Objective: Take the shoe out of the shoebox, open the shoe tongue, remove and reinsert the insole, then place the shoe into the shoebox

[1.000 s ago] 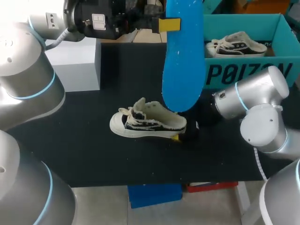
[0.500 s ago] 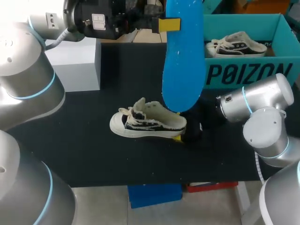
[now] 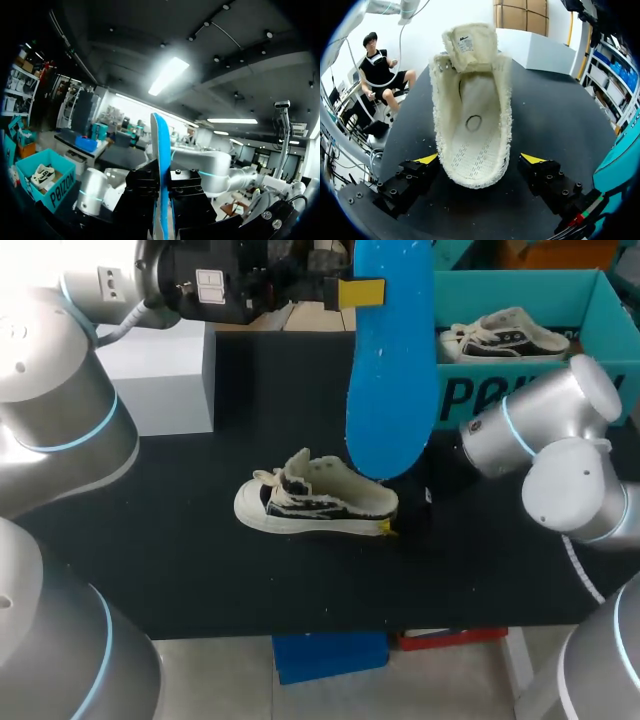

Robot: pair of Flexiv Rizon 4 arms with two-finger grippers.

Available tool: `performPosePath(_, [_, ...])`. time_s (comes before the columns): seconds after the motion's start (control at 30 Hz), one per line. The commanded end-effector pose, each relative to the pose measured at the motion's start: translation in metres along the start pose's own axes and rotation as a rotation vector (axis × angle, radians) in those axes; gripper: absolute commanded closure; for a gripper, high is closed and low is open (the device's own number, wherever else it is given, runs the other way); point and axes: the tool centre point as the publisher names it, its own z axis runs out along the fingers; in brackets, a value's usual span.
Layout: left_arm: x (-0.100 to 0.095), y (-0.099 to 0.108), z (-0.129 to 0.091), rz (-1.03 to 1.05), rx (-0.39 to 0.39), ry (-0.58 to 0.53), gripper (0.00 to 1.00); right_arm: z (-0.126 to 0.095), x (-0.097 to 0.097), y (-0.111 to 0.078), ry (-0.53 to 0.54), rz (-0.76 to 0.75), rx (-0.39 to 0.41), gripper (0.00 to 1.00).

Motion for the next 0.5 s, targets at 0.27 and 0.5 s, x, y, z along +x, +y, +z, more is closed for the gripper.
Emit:
performPosePath(0.27, [0.000, 0.001, 0.001, 0.001, 0.000, -0.003, 1.00, -0.019, -0.017, 0.033, 0.046, -0.006, 0.545, 0.00])
performPosePath(0.5, [0.000, 0.001, 0.001, 0.001, 0.000, -0.003, 1.00, -0.017, -0.024, 0.052, 0.026, -0.021, 0.739, 0.00])
